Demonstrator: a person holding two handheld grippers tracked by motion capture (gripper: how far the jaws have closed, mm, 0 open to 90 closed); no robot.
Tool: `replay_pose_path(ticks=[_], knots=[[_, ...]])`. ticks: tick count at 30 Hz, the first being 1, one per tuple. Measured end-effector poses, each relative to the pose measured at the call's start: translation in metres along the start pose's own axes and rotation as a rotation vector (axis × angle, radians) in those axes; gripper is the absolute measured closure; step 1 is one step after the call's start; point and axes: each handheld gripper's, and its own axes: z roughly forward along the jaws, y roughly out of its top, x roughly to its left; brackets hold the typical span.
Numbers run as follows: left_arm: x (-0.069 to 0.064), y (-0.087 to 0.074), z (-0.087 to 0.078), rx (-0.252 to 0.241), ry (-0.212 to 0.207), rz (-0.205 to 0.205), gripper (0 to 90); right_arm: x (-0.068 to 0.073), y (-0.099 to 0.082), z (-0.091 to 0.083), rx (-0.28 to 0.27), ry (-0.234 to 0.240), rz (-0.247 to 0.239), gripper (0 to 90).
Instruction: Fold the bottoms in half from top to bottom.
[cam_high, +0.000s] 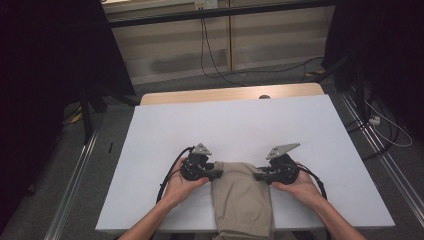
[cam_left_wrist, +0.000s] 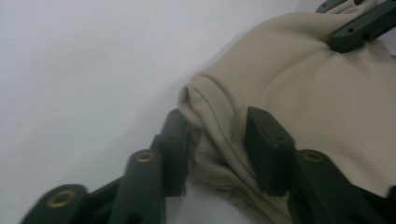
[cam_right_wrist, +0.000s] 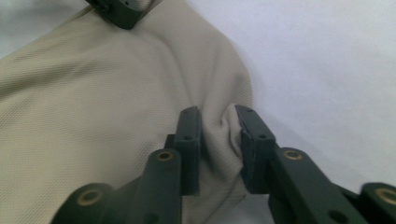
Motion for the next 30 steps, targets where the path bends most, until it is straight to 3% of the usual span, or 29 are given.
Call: replay_pose_path(ticks=[1,2,4,7,10,17,24,30], knots=[[-0.001,-0.001,0.001,-0.007,-0.040,-0.016,74.9,0.001,0.000,-0.001,0.004,0.011,0.012,78.6],[-0.003,-0.002,0.001,-0.009,-0.034,-0.021,79.0,0.001,-0.001,-0.001,0.002,0.015,0.023,79.9],[-0.006,0.000,-0.001,-0.018,-0.025,-0.027,81.4,0.002,-0.001,-0.002,-0.005,0.012,0.021,82.0],[-0.005,0.003,-0.008,-0.085,-0.033,-0.074,83.2,0.001,0.001,-0.009,-0.053,0.016,0.056,82.9],[-0.002,0.011,-0.018,-0.164,-0.012,-0.095,83.7,-0.003,0.011,-0.023,-0.143,0.006,0.091,83.3],[0.012,0.037,-0.041,-0.314,0.054,-0.132,83.9,-0.008,0.046,-0.046,-0.290,-0.055,0.089,83.4],[0.025,0.064,-0.058,-0.382,0.119,-0.122,84.0,-0.013,0.085,-0.057,-0.356,-0.084,0.072,83.4],[0.038,0.091,-0.068,-0.435,0.163,-0.127,84.0,-0.024,0.113,-0.065,-0.422,-0.099,0.101,83.4]])
